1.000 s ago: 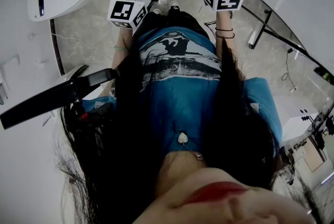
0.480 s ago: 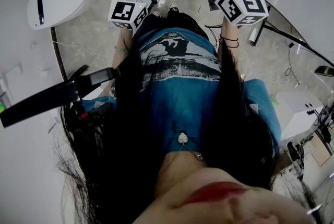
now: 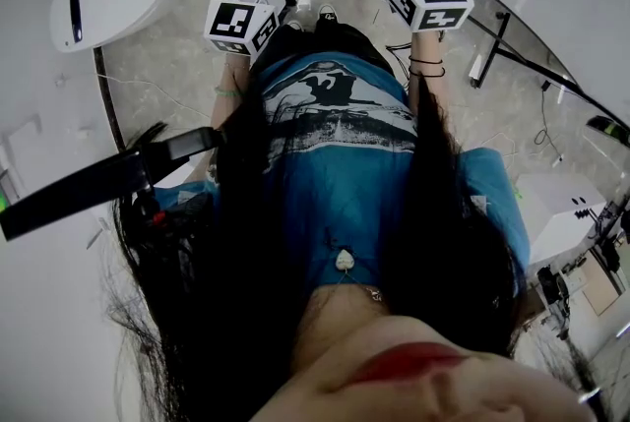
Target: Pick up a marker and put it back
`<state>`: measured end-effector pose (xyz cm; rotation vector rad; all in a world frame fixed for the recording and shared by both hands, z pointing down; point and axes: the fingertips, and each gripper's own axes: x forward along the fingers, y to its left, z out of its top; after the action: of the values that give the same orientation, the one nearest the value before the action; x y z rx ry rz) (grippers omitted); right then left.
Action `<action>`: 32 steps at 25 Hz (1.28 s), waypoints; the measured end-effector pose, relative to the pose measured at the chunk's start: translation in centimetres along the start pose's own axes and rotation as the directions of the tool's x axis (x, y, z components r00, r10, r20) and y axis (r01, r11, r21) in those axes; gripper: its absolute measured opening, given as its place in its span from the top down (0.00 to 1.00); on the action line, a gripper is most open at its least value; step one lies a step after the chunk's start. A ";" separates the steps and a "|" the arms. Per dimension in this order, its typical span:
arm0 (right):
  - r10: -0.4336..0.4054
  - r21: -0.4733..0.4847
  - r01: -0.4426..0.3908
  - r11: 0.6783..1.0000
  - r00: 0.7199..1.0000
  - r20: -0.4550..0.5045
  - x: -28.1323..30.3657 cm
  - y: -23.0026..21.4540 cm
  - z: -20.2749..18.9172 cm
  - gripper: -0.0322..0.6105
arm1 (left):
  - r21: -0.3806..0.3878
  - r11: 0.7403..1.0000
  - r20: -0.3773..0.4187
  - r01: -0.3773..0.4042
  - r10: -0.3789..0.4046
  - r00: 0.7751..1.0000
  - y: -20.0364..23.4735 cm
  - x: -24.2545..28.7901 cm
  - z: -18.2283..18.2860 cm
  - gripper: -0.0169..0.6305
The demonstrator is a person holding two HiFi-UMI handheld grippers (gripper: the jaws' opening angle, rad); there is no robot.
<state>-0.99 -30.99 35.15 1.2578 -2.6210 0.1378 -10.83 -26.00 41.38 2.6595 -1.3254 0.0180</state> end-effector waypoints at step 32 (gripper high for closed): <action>0.141 -0.004 -0.146 0.989 0.957 -0.253 6.3 4.0 -8.3 0.83 | -0.001 0.997 -0.015 -0.076 0.076 0.997 1.7 -1.3 -0.1 0.97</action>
<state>-6.54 -31.73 44.80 0.9703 -2.4822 0.2737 -12.93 -25.90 41.63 2.6010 -1.4205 0.0469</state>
